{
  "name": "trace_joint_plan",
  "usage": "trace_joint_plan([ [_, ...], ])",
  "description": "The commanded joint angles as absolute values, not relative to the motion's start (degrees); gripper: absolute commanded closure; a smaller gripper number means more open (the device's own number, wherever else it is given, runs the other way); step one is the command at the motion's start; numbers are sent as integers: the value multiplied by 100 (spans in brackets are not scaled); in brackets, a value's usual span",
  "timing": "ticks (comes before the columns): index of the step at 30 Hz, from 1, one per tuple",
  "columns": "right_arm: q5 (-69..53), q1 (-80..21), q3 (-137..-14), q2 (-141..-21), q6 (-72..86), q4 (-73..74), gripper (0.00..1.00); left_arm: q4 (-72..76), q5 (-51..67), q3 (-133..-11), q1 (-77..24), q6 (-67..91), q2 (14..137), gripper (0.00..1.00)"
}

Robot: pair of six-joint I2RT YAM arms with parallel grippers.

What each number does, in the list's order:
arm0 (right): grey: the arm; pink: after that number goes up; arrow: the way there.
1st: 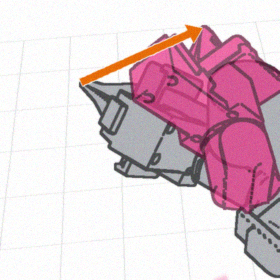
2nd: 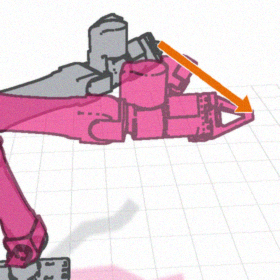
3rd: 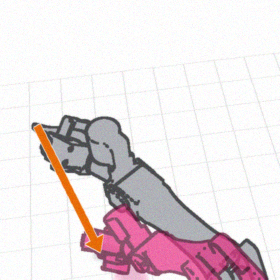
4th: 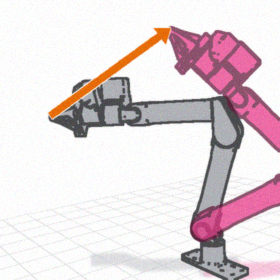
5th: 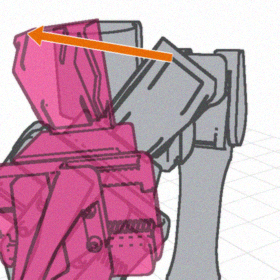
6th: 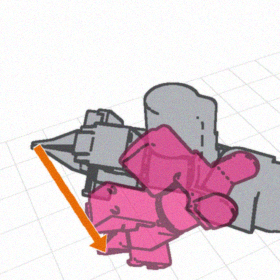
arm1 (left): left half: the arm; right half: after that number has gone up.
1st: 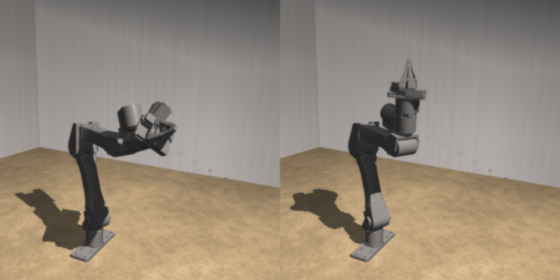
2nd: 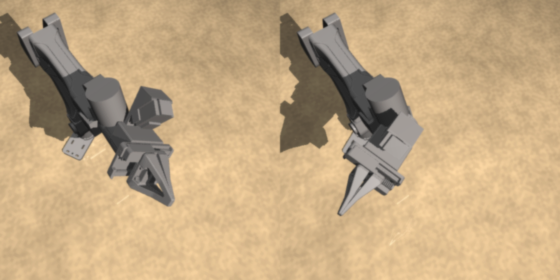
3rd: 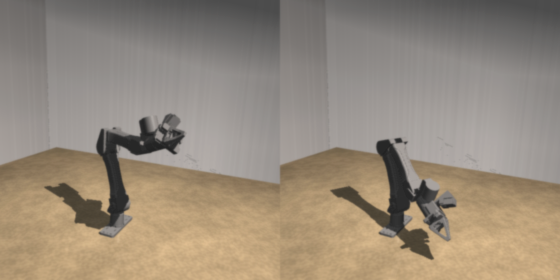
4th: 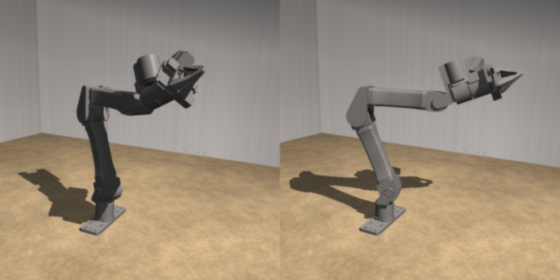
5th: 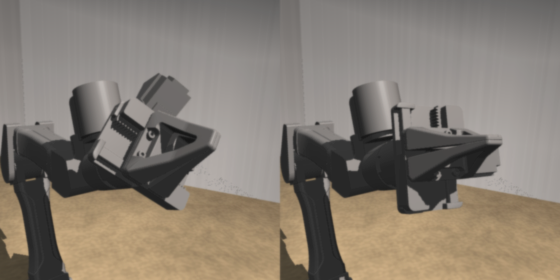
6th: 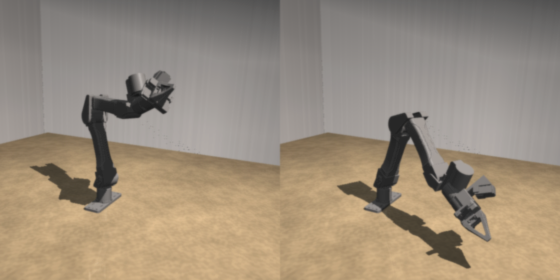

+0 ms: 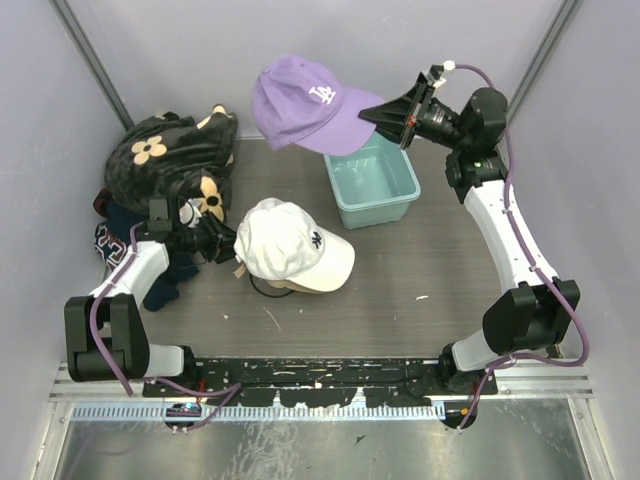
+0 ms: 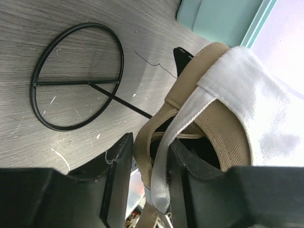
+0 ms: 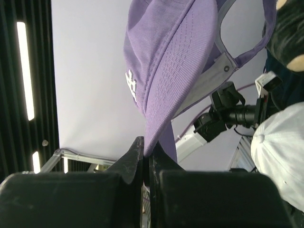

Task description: Stack the hats

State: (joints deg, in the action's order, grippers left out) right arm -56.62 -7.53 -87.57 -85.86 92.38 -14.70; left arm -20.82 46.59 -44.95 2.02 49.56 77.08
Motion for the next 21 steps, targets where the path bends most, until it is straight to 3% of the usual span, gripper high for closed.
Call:
trace_joint_plan([
  [1, -6069, -1034, -8470, -8203, 9035, -1510, 99, -1865, 4602, -4552, 129, 4922, 7893, 64],
  [9, -5420, -1712, -7052, -7645, 9345, -2431, 99, -1728, 4600, -4678, -4, 4939, 8123, 80],
  [14, -4654, -2268, -6224, -7555, 9962, -3570, 99, -1687, 4620, -4705, -48, 4948, 8180, 83],
  [21, -4283, -2810, -5793, -7756, 10093, -4053, 99, -1634, 4634, -4728, -71, 4964, 8226, 87],
])
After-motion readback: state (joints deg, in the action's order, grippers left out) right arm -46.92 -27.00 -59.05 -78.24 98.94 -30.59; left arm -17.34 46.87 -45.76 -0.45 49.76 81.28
